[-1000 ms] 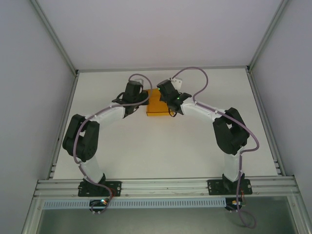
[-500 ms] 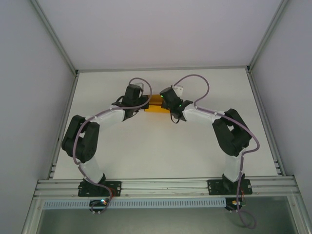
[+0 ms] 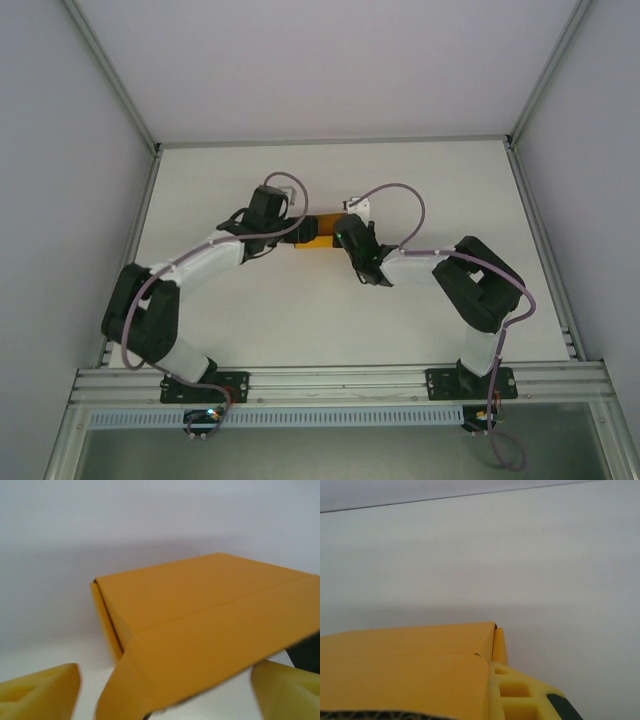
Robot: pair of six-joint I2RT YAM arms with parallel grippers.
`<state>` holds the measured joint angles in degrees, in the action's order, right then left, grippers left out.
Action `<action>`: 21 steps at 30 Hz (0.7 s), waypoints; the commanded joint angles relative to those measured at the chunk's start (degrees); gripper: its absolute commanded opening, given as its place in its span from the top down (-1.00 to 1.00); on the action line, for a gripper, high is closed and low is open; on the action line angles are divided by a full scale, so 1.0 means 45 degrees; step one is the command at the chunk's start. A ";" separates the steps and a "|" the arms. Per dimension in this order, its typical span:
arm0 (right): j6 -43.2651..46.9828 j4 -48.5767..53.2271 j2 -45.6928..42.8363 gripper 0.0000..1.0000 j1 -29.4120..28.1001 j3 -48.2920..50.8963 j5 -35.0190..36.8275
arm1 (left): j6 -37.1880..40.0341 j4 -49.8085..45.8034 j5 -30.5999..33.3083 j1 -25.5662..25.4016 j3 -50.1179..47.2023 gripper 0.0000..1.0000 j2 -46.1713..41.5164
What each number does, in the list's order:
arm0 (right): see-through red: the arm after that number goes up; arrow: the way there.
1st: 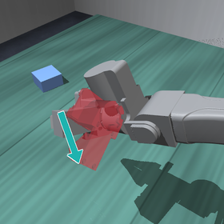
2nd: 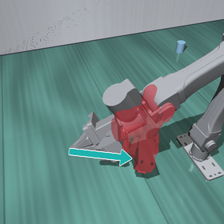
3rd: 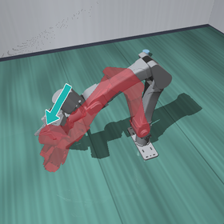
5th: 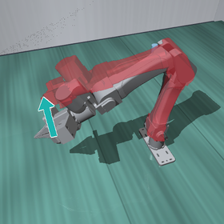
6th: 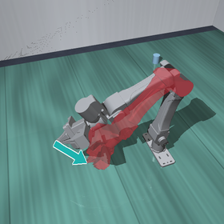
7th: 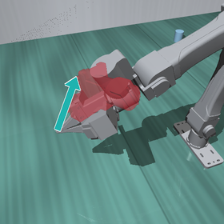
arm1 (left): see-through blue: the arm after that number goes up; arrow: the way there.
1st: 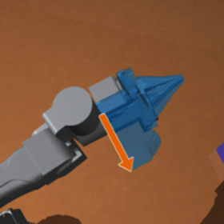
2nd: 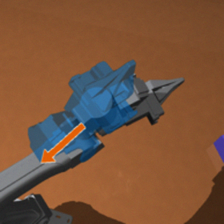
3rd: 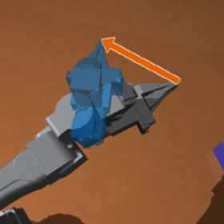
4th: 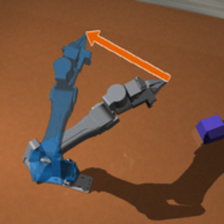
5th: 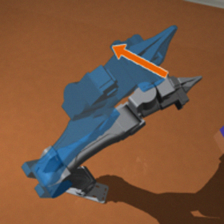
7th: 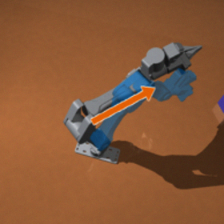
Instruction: Assemble paper box
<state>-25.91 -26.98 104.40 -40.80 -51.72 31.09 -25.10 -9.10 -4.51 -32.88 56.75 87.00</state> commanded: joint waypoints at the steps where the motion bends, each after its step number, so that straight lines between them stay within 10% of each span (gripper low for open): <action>1: 0.0756 0.0122 0.0413 0.91 -0.0094 0.0797 -0.0537 | 0.0162 -0.2326 0.0940 -0.0059 0.0314 -1.00 -0.0964; 4: 0.1341 -0.0822 0.0563 0.83 -0.0171 0.1153 -0.1199 | -0.0273 -0.3600 0.1606 0.0371 0.1230 -1.00 -0.1044; 15: 0.2201 -0.2003 0.1143 0.79 -0.0640 0.1724 -0.0223 | -0.3122 -0.0759 -0.2626 0.2924 0.1464 -0.99 0.1423; 21: 0.2049 -0.1861 0.0952 0.62 -0.0788 0.1907 -0.0506 | -0.3763 0.1480 -0.3529 0.2952 0.0325 -0.64 0.2578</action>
<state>-16.56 -38.26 107.74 -43.81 -44.75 28.86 -39.09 -8.49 -16.91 -19.51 59.86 96.75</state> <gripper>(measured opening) 0.180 0.833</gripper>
